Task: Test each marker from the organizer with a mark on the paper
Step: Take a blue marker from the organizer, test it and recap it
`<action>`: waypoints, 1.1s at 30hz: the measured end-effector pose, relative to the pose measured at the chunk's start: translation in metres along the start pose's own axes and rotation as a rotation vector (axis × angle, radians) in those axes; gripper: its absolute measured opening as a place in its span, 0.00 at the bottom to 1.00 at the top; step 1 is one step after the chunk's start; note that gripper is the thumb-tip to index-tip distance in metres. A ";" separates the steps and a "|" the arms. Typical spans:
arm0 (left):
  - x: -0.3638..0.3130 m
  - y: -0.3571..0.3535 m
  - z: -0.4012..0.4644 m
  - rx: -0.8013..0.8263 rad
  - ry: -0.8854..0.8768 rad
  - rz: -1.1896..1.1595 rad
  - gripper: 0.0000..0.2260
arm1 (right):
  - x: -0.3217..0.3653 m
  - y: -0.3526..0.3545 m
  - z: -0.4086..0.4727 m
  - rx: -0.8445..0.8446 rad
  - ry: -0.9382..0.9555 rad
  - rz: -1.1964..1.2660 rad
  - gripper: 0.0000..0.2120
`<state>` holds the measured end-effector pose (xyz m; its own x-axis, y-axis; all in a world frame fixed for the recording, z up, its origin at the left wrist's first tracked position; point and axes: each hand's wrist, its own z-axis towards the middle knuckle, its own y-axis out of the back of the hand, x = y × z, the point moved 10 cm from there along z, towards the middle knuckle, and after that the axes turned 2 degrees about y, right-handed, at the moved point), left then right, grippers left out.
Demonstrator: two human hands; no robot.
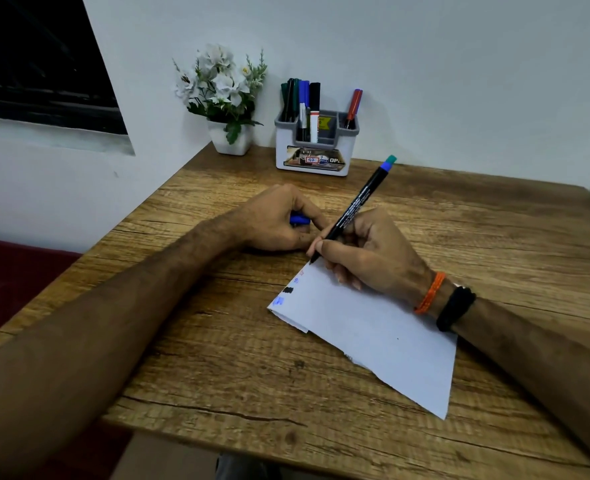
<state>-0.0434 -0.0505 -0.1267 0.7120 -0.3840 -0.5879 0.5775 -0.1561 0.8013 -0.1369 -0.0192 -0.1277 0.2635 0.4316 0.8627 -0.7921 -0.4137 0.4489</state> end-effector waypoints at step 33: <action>-0.004 0.004 -0.001 -0.018 -0.002 0.010 0.11 | 0.009 0.000 0.000 -0.020 0.094 -0.111 0.05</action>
<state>-0.0438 -0.0480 -0.1213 0.7168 -0.3869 -0.5801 0.5779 -0.1359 0.8047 -0.1349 -0.0152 -0.1197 0.2978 0.5476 0.7820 -0.7723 -0.3433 0.5345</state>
